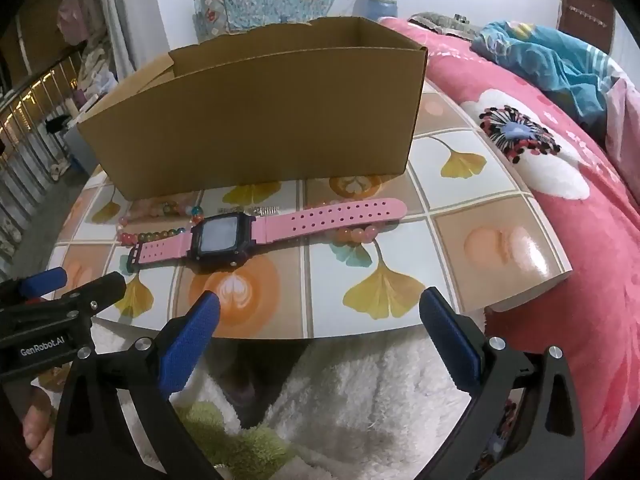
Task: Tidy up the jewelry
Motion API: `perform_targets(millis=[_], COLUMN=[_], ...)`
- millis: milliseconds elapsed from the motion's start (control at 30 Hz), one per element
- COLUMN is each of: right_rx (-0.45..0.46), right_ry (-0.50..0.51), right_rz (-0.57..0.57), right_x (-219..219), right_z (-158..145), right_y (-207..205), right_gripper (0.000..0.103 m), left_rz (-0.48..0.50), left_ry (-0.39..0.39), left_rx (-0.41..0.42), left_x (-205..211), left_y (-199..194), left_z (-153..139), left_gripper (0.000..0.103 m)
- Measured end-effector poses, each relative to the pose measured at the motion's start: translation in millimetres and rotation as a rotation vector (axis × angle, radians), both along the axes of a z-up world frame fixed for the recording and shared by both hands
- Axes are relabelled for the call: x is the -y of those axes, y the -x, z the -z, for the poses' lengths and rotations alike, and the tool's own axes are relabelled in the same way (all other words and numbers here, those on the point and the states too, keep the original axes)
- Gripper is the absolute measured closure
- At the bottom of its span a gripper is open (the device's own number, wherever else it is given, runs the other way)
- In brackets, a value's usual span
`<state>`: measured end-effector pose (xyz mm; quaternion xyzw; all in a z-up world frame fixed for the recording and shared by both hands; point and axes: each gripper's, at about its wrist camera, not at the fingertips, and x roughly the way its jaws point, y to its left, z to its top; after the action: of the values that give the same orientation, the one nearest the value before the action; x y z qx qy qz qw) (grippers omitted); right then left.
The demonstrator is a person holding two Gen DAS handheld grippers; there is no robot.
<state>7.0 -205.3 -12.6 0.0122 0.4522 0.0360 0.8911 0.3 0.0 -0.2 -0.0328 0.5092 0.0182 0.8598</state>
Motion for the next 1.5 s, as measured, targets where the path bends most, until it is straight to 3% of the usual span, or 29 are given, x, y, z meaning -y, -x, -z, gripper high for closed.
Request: perform_targets(millis=[1500], right_rx=[0.016], right_ry=[-0.001], right_rz=[0.0], right_x=[1.2], right_z=[-5.4], right_y=[0.3], right_gripper=[0.006], left_rz=[-0.01], left_ry=[-0.01], left_rx=[0.006], left_x=[-6.9], left_y=[3.5], left_z=[-0.9], left_gripper=[0.008])
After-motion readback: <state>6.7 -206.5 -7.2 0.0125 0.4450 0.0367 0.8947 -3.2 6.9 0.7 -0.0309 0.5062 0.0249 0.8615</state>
